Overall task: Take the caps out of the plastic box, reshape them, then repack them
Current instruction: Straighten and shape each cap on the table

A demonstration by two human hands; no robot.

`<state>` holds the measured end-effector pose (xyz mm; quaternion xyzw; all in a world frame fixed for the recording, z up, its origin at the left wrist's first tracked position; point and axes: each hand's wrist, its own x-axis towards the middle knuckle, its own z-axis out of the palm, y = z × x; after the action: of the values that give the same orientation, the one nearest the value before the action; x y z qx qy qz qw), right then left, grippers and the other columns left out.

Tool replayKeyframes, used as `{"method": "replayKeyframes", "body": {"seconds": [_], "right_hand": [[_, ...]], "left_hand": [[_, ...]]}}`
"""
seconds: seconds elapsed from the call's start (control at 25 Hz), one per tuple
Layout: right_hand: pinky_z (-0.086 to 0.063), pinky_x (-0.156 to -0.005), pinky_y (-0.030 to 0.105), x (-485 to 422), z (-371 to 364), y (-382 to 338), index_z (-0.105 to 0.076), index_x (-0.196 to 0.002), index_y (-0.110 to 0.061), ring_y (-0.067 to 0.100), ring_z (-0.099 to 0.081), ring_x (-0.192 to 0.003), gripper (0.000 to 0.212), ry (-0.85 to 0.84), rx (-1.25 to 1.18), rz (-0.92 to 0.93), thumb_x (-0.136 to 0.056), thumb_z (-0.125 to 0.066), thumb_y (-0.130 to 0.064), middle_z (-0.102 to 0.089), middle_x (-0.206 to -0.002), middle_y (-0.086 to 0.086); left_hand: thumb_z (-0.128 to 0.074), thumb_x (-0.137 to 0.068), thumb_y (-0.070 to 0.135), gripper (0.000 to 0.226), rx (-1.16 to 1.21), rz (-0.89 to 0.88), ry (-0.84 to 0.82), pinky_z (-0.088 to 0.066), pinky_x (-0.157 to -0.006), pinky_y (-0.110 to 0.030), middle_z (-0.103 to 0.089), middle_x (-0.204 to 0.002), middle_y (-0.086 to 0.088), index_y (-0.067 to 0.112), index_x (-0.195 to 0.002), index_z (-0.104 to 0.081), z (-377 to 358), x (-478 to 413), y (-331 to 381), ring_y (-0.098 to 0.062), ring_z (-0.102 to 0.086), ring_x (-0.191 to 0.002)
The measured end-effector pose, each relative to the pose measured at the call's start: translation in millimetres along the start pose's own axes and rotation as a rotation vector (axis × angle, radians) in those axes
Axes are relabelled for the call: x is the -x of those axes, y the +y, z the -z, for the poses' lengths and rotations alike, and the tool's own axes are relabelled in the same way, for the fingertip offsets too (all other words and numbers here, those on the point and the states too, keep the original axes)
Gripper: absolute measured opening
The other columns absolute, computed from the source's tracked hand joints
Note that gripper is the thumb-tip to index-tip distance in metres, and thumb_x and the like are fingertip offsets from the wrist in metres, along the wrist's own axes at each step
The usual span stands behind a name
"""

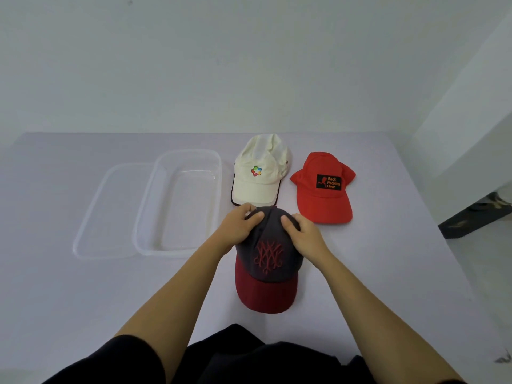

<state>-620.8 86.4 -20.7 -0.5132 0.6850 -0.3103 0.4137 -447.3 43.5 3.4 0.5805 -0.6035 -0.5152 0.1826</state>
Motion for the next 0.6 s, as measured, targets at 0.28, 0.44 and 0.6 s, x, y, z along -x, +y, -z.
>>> {"method": "replayKeyframes", "body": {"seconds": [0.28,0.44,0.6], "right_hand": [[-0.041,-0.08,0.024,-10,-7,22,-0.056,-0.117,-0.014,0.014,-0.056,-0.099,0.04,-0.084,-0.05,-0.191,-0.091,-0.051,-0.044,-0.062,-0.115,0.003],[-0.044,-0.087,0.032,-5,3,41,-0.057,-0.113,-0.01,0.02,-0.057,-0.105,0.052,-0.236,0.11,-0.275,-0.086,-0.054,-0.054,-0.058,-0.107,0.001],[-0.04,-0.064,0.029,-14,-2,34,-0.049,-0.079,-0.01,0.017,-0.05,-0.073,0.038,-0.141,0.132,-0.218,-0.087,-0.058,-0.046,-0.053,-0.077,0.001]], "left_hand": [[-0.051,-0.094,0.033,0.04,-0.189,0.056,0.113,-0.042,-0.09,-0.026,-0.061,-0.125,-0.008,0.01,-0.127,-0.055,-5,-8,-19,-0.022,-0.057,-0.111],[-0.061,-0.088,0.033,0.052,-0.307,0.13,-0.011,-0.046,-0.091,-0.031,-0.057,-0.127,-0.01,0.009,-0.131,-0.048,-4,-6,-25,-0.024,-0.056,-0.112],[-0.058,-0.09,0.024,0.033,-0.34,0.149,0.01,-0.05,-0.085,-0.036,-0.06,-0.116,-0.015,0.005,-0.117,-0.053,-3,-14,-22,-0.026,-0.057,-0.098]]}}
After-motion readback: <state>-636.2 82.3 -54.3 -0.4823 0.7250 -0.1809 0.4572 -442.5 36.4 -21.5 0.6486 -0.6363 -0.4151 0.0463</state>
